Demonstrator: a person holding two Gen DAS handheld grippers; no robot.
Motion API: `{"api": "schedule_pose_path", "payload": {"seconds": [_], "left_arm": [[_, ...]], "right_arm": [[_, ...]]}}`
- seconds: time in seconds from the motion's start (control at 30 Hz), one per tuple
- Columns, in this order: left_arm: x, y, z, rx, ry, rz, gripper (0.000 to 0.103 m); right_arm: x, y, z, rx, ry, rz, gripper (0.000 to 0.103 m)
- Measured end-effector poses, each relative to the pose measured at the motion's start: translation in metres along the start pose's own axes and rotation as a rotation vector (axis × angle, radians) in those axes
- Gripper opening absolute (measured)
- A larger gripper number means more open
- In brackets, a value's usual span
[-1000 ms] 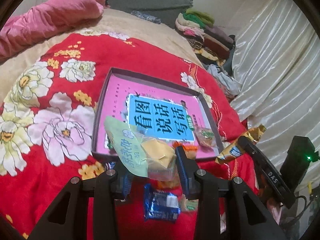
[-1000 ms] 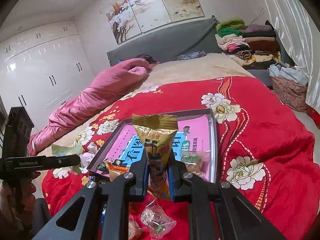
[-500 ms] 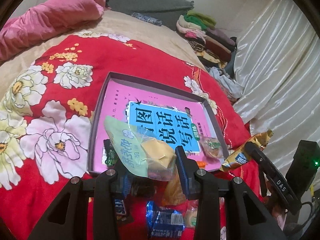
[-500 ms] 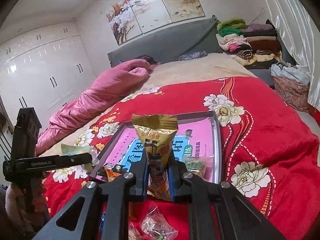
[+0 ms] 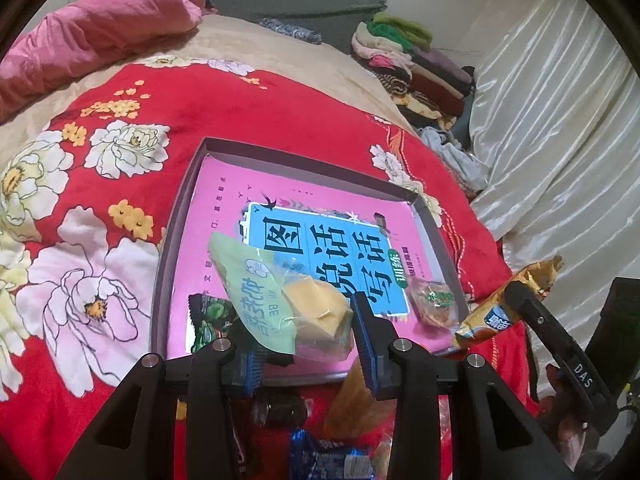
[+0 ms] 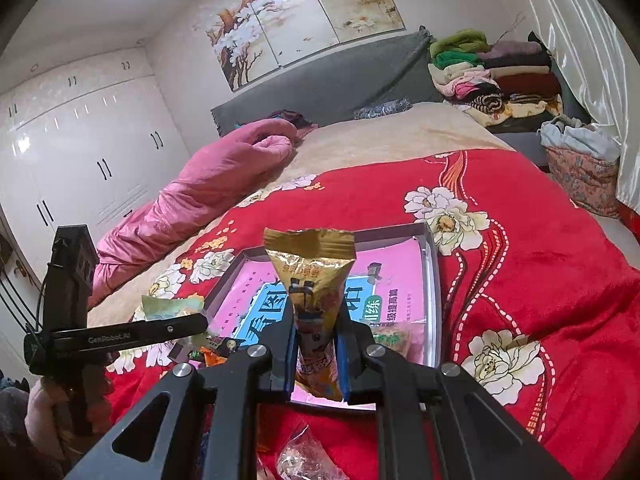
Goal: Organize snacks
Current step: 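Lift the gold snack bag with the right tool while the left tool grasps the pale green bag, then carry the pale green bag to the tray with the left tool while the right tool carries the gold bag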
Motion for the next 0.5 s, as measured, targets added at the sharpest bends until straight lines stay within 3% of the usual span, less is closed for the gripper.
{"api": "schedule_pose_path", "payload": {"seconds": [0.5], "left_arm": [[-0.007,0.000,0.026,0.014,0.029,-0.010,0.040]], "right_arm": [[-0.003,0.004,0.016,-0.001,0.026,-0.036,0.016]]}}
Point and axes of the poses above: each gripper's, at about its wrist camera, not at the fingertips, and z roughly the way its jaws point, y to its left, x to its underside, the point moved 4 cm from there along z, roughly the way its jaws point, and after that the axes turned 10 degrees about -z, right-handed, at the moved point
